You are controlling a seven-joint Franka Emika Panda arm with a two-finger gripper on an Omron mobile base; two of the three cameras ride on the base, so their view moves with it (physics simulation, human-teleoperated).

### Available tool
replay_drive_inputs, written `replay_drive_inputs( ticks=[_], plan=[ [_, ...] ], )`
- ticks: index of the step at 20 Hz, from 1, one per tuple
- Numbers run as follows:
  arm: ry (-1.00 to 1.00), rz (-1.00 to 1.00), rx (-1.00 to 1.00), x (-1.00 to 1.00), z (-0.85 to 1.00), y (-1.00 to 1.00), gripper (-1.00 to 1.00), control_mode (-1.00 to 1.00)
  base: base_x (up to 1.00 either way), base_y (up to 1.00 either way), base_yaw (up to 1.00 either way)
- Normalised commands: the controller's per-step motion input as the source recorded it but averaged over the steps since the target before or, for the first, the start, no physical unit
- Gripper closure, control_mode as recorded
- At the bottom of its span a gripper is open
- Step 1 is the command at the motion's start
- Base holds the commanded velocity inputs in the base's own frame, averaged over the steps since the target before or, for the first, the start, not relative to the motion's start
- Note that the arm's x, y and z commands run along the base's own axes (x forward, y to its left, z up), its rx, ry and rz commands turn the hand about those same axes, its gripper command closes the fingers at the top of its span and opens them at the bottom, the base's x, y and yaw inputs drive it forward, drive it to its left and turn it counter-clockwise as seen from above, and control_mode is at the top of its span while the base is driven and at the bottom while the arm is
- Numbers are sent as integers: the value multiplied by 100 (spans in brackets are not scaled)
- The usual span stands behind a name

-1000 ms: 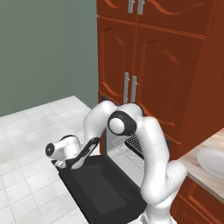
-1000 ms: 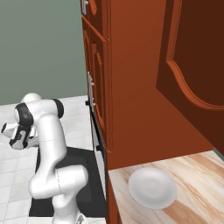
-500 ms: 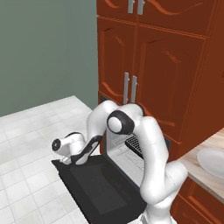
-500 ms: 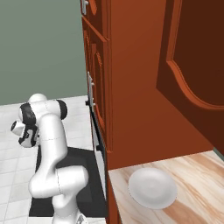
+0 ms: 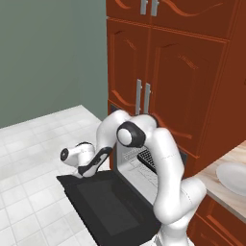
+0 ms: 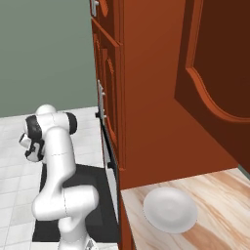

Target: Take the baked cake out of the oven and place it on the plate for cooling. Then close the oven door.

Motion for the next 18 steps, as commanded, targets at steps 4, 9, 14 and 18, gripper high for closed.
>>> replay_drive_inputs(
  ticks=[4,9,14,18],
  plan=[
    [0,0,-20,7,-8,-20,-100,-100,0,0,0],
    [-1,0,-13,1,-9,-18,-100,-100,0,0,0],
    [0,0,0,0,-8,-21,-100,-100,0,0,0],
    [0,0,0,0,-2,-26,-100,-100,0,0,0]
  ],
)
